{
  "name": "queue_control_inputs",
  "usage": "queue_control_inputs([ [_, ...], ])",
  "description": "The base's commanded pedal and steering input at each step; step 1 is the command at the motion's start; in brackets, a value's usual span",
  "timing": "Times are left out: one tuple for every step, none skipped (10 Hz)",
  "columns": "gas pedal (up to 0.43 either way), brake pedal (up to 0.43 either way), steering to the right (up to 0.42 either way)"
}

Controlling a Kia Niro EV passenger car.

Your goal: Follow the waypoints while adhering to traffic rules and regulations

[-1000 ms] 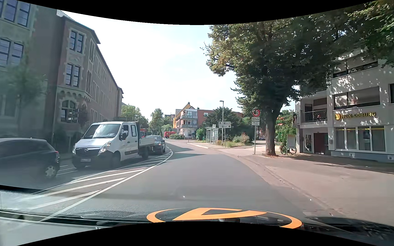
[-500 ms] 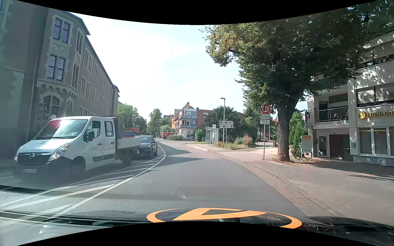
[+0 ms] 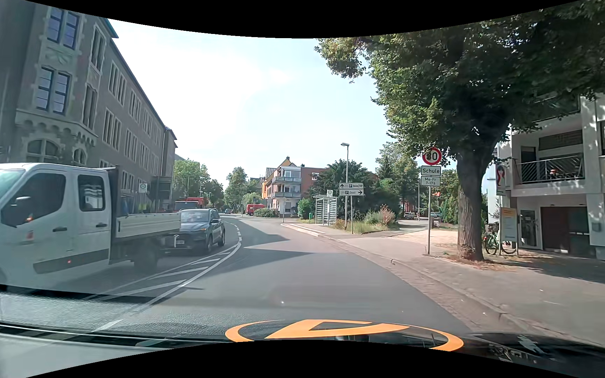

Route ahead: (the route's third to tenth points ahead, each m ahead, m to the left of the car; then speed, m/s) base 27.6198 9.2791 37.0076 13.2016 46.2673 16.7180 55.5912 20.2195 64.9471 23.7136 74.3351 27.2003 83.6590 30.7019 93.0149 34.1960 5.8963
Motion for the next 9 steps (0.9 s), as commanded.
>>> queue_control_inputs([
  [0.047, 0.000, -0.013],
  [0.047, 0.000, -0.015],
  [0.047, 0.000, -0.016],
  [0.047, 0.000, -0.018],
  [0.067, 0.000, -0.020],
  [0.110, 0.000, -0.020],
  [0.110, 0.000, -0.020],
  [0.110, 0.000, -0.021],
  [0.110, 0.000, -0.024],
])
